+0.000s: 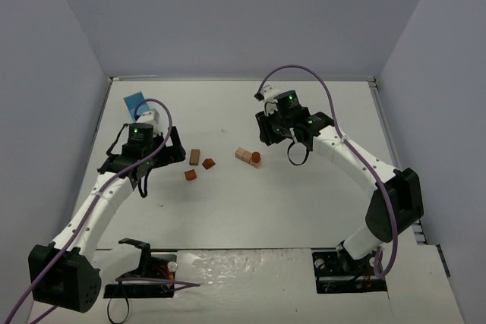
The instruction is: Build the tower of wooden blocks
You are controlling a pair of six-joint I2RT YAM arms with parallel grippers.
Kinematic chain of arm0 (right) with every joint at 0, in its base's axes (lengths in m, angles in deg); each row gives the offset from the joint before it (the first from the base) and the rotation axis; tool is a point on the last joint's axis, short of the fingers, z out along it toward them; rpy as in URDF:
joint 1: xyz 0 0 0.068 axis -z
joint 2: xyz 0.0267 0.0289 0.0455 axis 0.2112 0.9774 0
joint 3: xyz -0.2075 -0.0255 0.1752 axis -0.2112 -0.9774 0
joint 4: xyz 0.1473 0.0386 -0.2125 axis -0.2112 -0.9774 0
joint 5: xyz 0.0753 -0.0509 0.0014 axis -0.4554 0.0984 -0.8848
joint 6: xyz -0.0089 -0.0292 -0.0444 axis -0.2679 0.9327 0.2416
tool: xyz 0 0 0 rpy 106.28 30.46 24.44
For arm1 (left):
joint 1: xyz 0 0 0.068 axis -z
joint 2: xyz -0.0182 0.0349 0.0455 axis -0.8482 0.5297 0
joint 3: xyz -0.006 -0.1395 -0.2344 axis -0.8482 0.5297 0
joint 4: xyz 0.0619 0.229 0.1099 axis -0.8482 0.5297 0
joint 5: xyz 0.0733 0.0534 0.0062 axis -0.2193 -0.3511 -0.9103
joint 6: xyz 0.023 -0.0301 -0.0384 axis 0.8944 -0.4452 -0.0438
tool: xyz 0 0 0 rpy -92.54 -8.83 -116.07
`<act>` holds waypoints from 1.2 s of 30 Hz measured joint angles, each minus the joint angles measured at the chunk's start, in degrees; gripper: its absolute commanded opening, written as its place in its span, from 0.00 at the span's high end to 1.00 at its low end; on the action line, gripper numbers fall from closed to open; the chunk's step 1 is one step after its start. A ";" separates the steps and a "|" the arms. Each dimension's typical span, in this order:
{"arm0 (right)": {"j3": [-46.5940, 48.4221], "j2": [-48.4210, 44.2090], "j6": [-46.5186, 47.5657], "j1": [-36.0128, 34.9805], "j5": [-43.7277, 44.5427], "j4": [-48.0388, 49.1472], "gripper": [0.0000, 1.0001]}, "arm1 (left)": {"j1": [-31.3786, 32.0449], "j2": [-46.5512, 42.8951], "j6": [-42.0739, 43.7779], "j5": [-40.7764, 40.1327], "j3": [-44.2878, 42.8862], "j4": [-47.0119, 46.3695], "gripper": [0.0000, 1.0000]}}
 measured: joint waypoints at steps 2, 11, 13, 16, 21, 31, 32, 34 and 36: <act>-1.24 0.44 0.28 -0.55 0.35 1.11 1.00 | -1.65 0.07 -0.13 0.55 0.05 1.02 0.03; -6.47 0.72 1.50 -3.96 2.46 6.32 1.00 | -5.63 1.07 1.95 1.32 4.75 -0.91 0.03; -7.85 0.74 1.48 -4.51 2.99 7.74 1.00 | -5.78 1.25 2.64 1.73 5.71 -1.35 0.03; -9.76 0.81 1.46 -5.01 3.68 9.22 1.00 | -5.95 2.29 4.28 1.80 5.50 -1.51 0.03; -12.11 1.05 1.46 -5.34 4.68 11.95 1.00 | -6.28 4.48 7.81 1.61 2.85 -0.72 0.03; -12.63 1.87 1.42 -5.34 5.35 14.96 1.00 | -7.61 5.43 9.77 3.07 2.34 -3.22 0.03; -12.68 1.90 1.41 -5.34 5.36 15.12 1.00 | -8.25 5.94 9.76 3.58 2.34 -3.50 0.03; -12.89 1.97 1.39 -5.35 5.39 15.45 1.00 | -9.83 7.15 9.60 4.72 2.34 -3.90 0.03; -13.11 2.14 1.39 -5.36 5.41 15.69 1.00 | -11.16 8.00 9.33 5.83 2.34 -4.27 0.03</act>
